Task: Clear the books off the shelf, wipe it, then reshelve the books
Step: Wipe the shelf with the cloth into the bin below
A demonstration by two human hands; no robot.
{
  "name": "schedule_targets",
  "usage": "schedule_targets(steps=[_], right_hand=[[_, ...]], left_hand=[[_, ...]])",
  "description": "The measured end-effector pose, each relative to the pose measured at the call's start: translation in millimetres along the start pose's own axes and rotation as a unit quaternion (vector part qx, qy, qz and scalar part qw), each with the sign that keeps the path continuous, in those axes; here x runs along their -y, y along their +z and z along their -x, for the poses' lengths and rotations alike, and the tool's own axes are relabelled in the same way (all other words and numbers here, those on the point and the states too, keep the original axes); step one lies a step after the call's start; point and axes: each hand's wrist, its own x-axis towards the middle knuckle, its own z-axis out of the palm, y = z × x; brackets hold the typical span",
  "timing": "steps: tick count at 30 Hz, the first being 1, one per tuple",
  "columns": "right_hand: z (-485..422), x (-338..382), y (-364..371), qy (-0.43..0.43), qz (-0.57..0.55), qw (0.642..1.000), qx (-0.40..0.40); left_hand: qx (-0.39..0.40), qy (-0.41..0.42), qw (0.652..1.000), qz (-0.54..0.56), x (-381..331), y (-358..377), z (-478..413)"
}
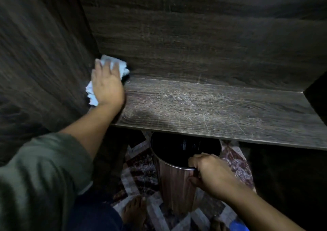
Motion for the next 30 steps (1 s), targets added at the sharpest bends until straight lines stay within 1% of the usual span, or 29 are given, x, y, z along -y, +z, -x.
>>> schedule_targets(steps=[1, 2, 4, 7, 11, 15, 17, 19, 22, 23, 25, 26, 27, 28, 29, 30], right_hand=[[0, -1, 1, 0.0, -0.003, 1.0, -0.002], [0, -3, 2, 0.001, -0.009, 1.0, -0.004], [1, -6, 2, 0.005, -0.018, 1.0, -0.007], [3, -7, 1, 0.007, -0.024, 1.0, -0.008], [8, -5, -3, 0.007, -0.031, 0.999, -0.006], [13, -11, -3, 0.005, -0.045, 0.999, -0.006], [14, -14, -3, 0.007, -0.049, 0.999, -0.005], [14, -16, -2, 0.007, -0.058, 0.998, -0.011], [12, -18, -1, 0.007, -0.073, 0.997, -0.017], [11, -19, -1, 0.005, -0.075, 0.997, -0.02], [11, -19, 0, 0.002, -0.074, 0.997, -0.027], [11, -19, 0, 0.002, -0.073, 0.997, -0.029], [11, -20, 1, 0.002, -0.075, 0.997, -0.031], [12, -20, 1, 0.003, -0.079, 0.996, -0.032], [12, -21, 1, 0.005, -0.083, 0.996, -0.032], [13, -21, 1, 0.005, -0.084, 0.996, -0.033]], left_hand=[[0.029, 0.003, 0.999, -0.044, 8, 5, -6], [0.068, 0.002, 0.996, -0.065, 12, 9, -9], [0.123, -0.011, 0.99, -0.062, 7, 14, -8], [0.181, -0.06, 0.981, -0.025, -9, 14, -7], [0.19, -0.138, 0.972, 0.005, -18, 3, -25], [0.205, -0.161, 0.965, 0.029, -2, -8, -36], [0.193, -0.164, 0.963, 0.088, -6, -13, -20], [0.173, -0.15, 0.958, 0.176, -25, -16, 5], [0.163, -0.064, 0.953, 0.249, -66, -15, 38], [0.141, -0.053, 0.955, 0.257, -75, -15, 42], [0.047, -0.077, 0.968, 0.235, -78, -20, 36], [-0.001, -0.097, 0.974, 0.204, -71, -23, 28], [-0.031, -0.115, 0.98, 0.162, -60, -23, 19], [-0.031, -0.127, 0.985, 0.117, -44, -20, 11], [-0.003, -0.129, 0.989, 0.072, -27, -16, 5], [0.043, -0.118, 0.992, 0.032, -12, -9, 3]])
